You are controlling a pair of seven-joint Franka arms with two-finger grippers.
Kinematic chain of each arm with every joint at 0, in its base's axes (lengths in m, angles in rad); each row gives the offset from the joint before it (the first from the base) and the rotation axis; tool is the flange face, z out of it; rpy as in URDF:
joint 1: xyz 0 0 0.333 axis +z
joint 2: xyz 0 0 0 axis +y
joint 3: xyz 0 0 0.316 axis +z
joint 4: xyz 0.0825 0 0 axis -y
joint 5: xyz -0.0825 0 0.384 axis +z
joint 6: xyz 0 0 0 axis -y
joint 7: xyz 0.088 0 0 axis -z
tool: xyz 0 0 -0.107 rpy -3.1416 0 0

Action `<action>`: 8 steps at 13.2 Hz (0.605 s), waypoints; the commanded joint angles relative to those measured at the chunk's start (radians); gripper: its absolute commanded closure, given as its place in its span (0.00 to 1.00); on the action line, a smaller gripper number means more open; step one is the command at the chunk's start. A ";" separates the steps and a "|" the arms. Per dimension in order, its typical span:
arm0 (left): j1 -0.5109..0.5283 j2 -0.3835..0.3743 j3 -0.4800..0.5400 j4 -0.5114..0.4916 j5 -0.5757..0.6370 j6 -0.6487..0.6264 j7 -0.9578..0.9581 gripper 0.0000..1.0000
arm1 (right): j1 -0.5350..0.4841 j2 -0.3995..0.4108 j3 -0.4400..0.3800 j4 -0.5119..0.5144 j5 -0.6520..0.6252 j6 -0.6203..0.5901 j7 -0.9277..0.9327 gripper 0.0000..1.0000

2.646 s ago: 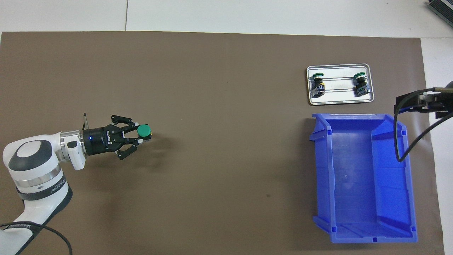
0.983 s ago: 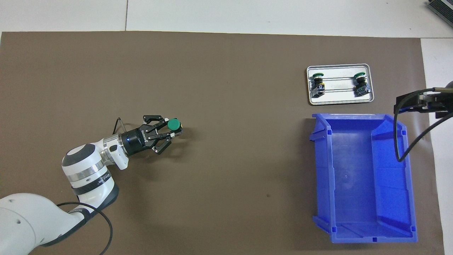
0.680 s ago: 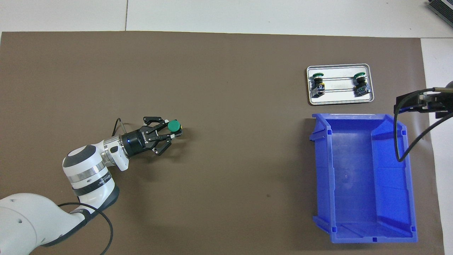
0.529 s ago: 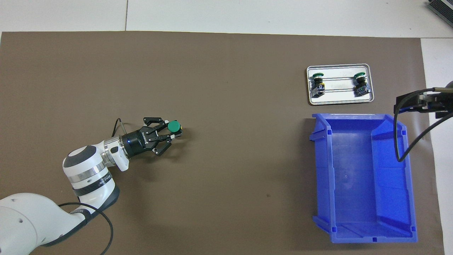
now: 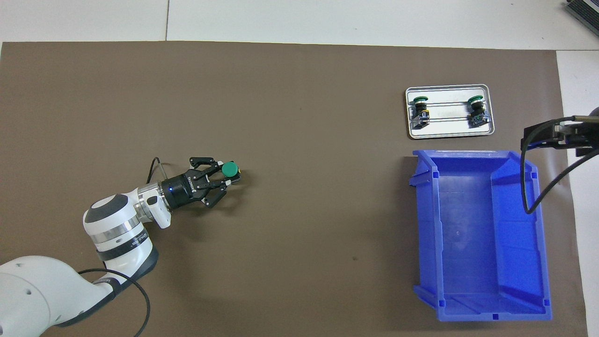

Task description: Place and press button with both arms

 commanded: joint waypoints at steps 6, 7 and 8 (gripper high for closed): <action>-0.020 -0.003 0.011 -0.019 -0.007 0.038 0.023 0.14 | -0.004 -0.006 -0.005 -0.004 0.022 -0.001 -0.022 0.00; -0.025 -0.003 0.012 -0.019 -0.007 0.041 0.023 0.07 | -0.004 -0.006 -0.005 -0.004 0.022 -0.001 -0.022 0.00; -0.025 -0.003 0.012 -0.019 -0.007 0.044 0.023 0.00 | -0.004 -0.006 -0.005 -0.004 0.022 -0.001 -0.022 0.00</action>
